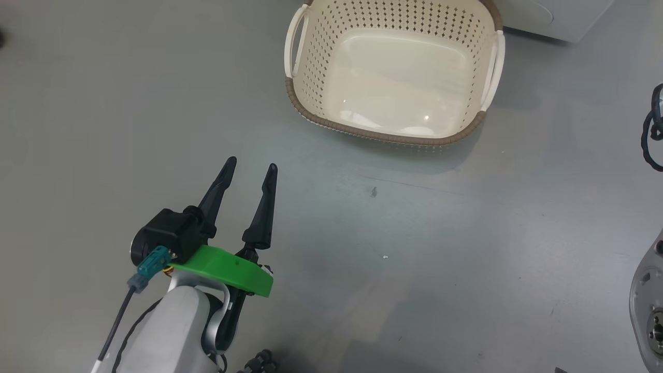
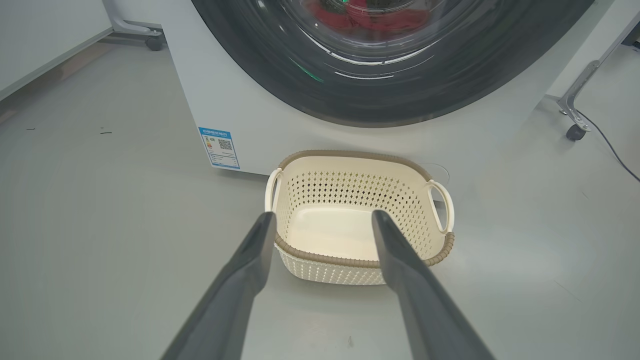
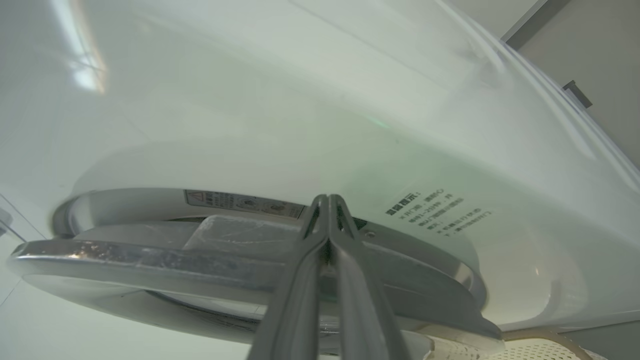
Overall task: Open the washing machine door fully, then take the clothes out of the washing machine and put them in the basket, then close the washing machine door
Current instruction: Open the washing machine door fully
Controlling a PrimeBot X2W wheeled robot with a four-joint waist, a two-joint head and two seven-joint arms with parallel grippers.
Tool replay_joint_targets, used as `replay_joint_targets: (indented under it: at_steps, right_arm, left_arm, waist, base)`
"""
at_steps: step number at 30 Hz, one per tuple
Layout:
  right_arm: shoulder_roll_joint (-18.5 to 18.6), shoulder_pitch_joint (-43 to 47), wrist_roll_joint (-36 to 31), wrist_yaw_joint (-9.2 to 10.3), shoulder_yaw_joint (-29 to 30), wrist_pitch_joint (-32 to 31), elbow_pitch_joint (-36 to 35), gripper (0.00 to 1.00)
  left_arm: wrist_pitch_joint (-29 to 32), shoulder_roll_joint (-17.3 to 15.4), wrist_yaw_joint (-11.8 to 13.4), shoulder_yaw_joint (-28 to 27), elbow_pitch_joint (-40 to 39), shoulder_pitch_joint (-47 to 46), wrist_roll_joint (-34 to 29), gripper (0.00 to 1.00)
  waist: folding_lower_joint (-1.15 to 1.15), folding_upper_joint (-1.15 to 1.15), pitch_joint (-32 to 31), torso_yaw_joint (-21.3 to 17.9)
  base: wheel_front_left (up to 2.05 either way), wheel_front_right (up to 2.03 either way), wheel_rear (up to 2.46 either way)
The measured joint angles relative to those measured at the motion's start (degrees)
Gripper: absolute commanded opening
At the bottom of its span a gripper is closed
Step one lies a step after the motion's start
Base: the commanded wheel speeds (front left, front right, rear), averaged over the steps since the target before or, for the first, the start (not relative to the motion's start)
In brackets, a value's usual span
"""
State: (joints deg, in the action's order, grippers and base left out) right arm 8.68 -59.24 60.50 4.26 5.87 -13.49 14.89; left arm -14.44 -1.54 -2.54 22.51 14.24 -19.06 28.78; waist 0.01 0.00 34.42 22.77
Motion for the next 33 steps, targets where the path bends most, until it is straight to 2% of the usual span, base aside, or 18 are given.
replay_joint_targets:
  at_steps: [5,14,27,33]
  right_arm:
    - [-0.31,-1.57,2.37,0.09,-0.31,-2.97,1.37,0.00]
    - [0.02,-3.54,5.02,1.42,0.42,-6.84,2.82,0.00]
    - [-0.59,-6.22,12.09,2.04,2.70,-12.76,4.33,0.00]
    - [-0.54,-6.37,13.28,2.41,3.11,-15.02,5.00,0.00]
  left_arm:
    - [0.00,0.04,0.43,0.12,0.19,-0.41,0.02,1.00]
    - [0.00,0.09,0.80,1.56,0.76,-0.43,0.93,1.00]
    - [0.00,0.12,1.24,1.74,1.65,-0.80,0.94,1.00]
    - [0.00,0.12,1.25,1.86,1.78,-0.97,0.94,1.00]
  waist:
    - [0.00,0.00,0.58,0.85]
    - [0.00,0.00,0.95,1.50]
    - [-0.01,0.00,0.80,1.49]
    - [-0.01,0.00,0.64,1.21]
  base:
    - [0.00,0.00,0.00]
    - [0.00,0.00,0.00]
    - [0.00,0.00,0.00]
    - [0.00,0.00,0.00]
